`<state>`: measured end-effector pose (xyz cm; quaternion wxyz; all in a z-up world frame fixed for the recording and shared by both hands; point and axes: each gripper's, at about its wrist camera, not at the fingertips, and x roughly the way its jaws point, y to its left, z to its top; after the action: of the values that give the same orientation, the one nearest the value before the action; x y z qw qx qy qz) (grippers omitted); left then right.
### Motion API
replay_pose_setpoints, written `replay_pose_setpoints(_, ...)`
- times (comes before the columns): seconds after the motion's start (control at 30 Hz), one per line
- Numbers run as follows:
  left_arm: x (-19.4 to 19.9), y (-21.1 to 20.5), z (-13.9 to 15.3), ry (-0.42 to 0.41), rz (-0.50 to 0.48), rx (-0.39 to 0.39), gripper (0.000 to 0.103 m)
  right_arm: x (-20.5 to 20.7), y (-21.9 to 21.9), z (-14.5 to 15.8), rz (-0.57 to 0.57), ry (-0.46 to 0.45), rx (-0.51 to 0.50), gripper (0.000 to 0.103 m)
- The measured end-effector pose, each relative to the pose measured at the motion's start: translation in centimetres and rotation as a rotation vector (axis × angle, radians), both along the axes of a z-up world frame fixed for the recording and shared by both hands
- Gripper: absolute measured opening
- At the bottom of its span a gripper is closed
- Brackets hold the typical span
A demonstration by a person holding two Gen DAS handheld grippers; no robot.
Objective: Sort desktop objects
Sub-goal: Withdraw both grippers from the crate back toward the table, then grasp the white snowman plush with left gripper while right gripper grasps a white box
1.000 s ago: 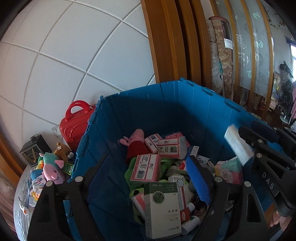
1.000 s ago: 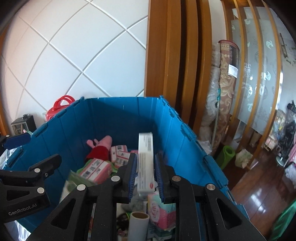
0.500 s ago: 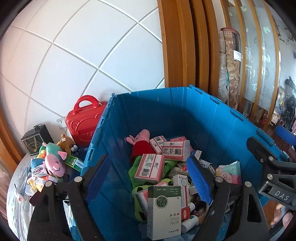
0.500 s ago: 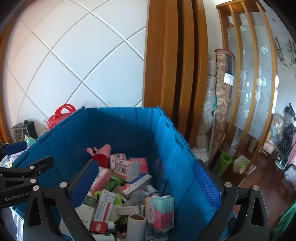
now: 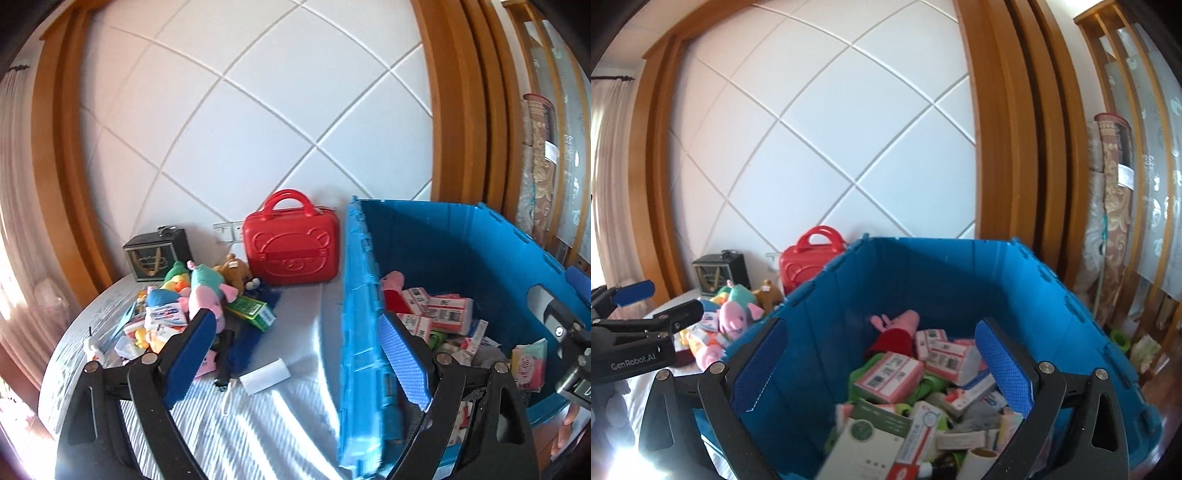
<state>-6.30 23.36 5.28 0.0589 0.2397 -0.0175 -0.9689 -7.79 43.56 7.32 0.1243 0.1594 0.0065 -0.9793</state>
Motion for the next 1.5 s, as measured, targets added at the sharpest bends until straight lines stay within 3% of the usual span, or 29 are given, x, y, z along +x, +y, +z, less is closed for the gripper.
replay_pose_setpoints(0.2, 0.7, -8.2, -1.1, -0.01, 0.105, 0.051, 0.09, 0.9, -6.6, 1.0, 0.101, 0.039, 0.017, 0.103)
replay_pose_setpoints(0.43, 1.3, -18.8, -3.2, -0.041, 0.126, 0.086, 0.09, 3.0, -17.0, 1.2, 0.163, 0.056, 0.052, 0.103)
replay_pose_setpoints(0.63, 1.1, -28.1, -5.5, -0.109, 0.134, 0.058, 0.09, 2.9, -26.7, -0.7, 0.185, -0.035, 0.06, 0.103)
replay_pose_setpoints(0.77, 0.6, -33.3, -7.6, -0.183, 0.176, 0.09, 0.09, 2.0, -31.8, -2.8, 0.196, -0.125, 0.088, 0.103)
replay_pose_setpoints(1.0, 0.3, -40.4, -10.6, -0.245, 0.294, 0.156, 0.09, -0.3, -37.2, -5.9, 0.234, -0.216, 0.174, 0.103)
replay_pose_setpoints(1.23, -0.1, -46.2, -13.6, -0.322, 0.462, 0.154, 0.09, -5.2, -40.5, -10.1, 0.316, -0.32, 0.185, 0.103)
replay_pose_setpoints(1.4, -0.3, -50.1, -16.0, -0.386, 0.544, 0.161, 0.09, -8.1, -42.2, -13.0, 0.316, -0.396, 0.191, 0.103)
replay_pose_setpoints(1.5, -1.3, -52.6, -17.6, -0.412, 0.545, 0.191, 0.09, -9.4, -43.3, -14.1, 0.334, -0.429, 0.208, 0.103)
